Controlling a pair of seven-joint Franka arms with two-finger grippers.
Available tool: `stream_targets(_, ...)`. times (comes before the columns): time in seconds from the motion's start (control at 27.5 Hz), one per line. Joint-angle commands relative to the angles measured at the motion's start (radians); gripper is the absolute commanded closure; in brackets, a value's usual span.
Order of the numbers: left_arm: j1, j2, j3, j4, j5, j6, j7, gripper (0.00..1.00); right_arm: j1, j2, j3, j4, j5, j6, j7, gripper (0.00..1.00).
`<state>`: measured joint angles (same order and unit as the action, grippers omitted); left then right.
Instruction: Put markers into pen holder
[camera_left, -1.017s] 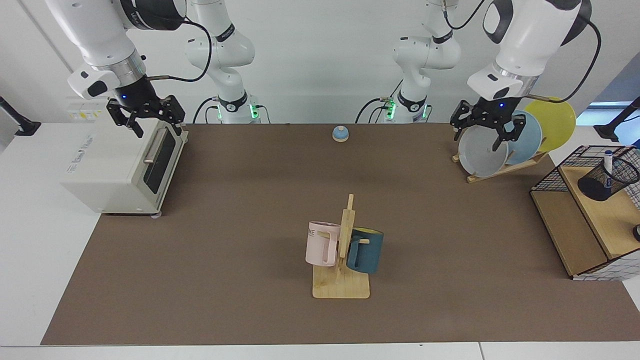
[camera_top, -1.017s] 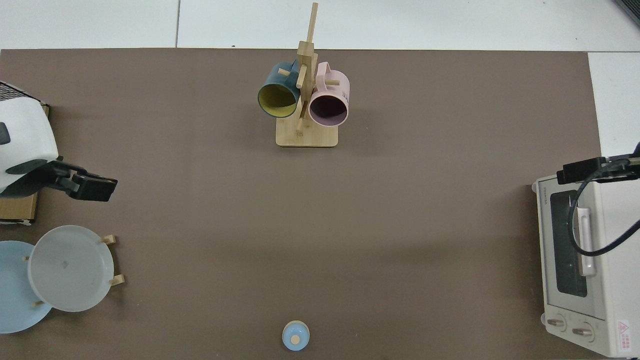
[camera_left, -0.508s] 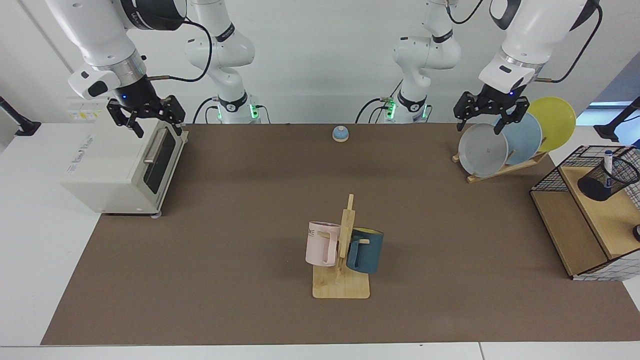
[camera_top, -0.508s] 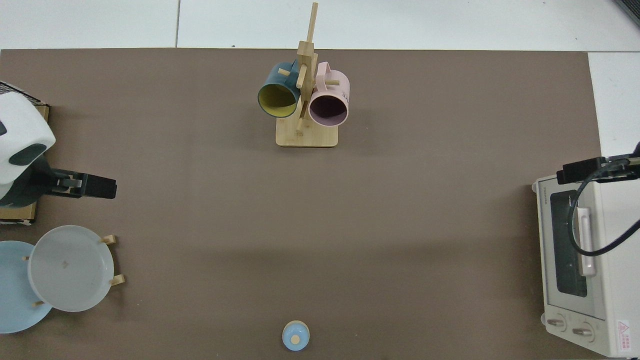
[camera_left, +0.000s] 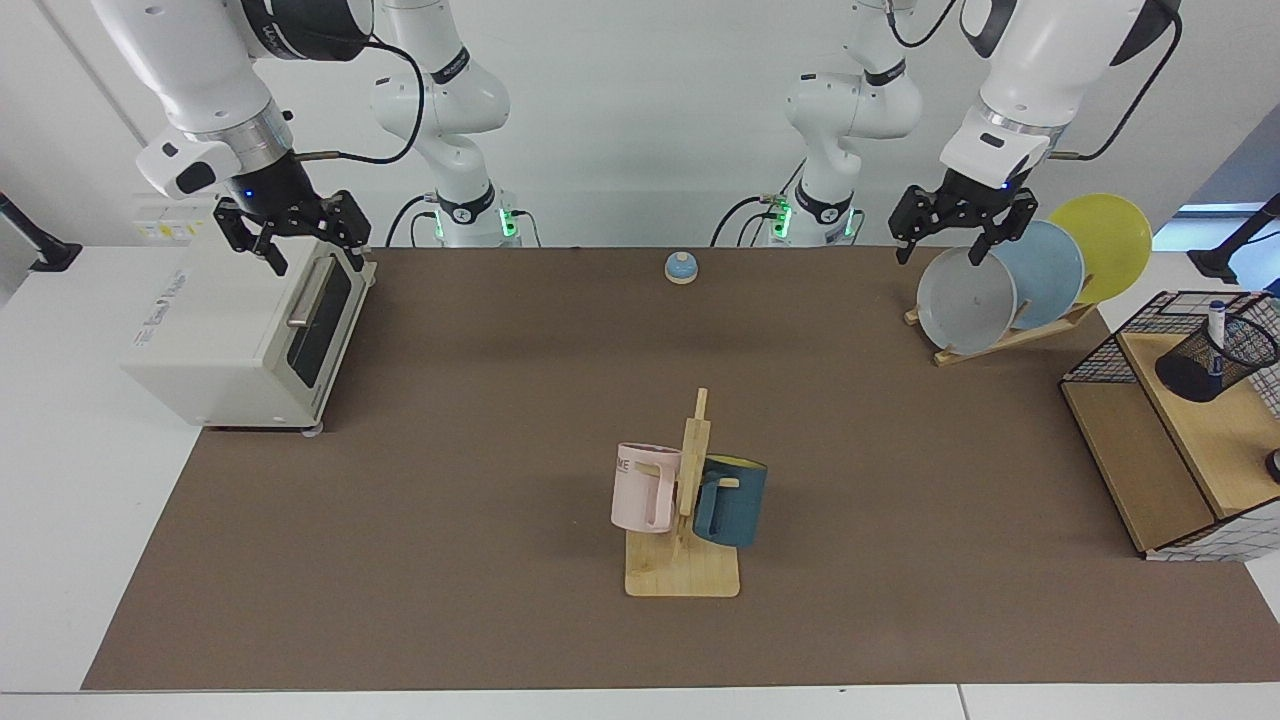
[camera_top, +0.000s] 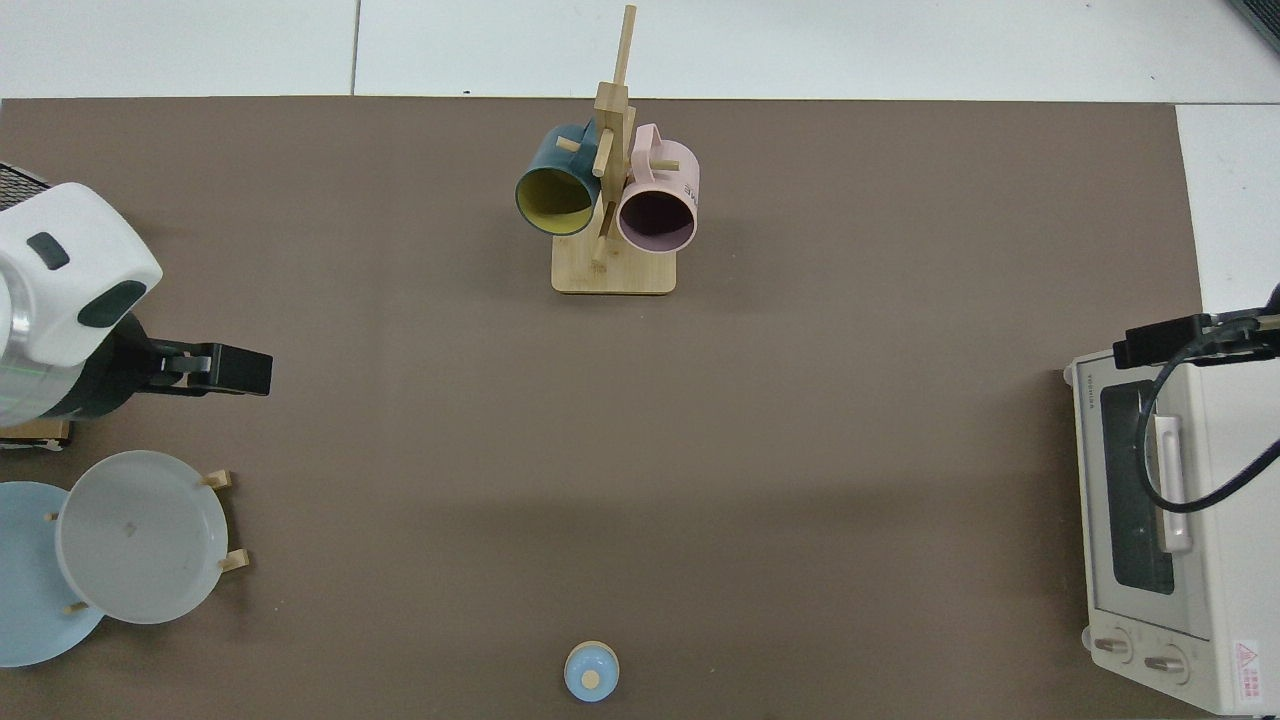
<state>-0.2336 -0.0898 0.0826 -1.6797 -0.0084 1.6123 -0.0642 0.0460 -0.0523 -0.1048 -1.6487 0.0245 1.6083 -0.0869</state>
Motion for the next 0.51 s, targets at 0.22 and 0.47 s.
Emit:
stream_targets(0.22, -0.004, -0.031, 0.029, -0.035, -0.011, -0.019, 0.026, 0.00, -0.009, 0.002, 0.010, -0.002, 0.000, 0.004, 0.019, 0.00)
stream_targets(0.47, -0.003, -0.033, 0.029, -0.043, -0.011, -0.019, 0.049, 0.00, -0.009, 0.002, 0.010, -0.002, 0.000, 0.004, 0.019, 0.00)
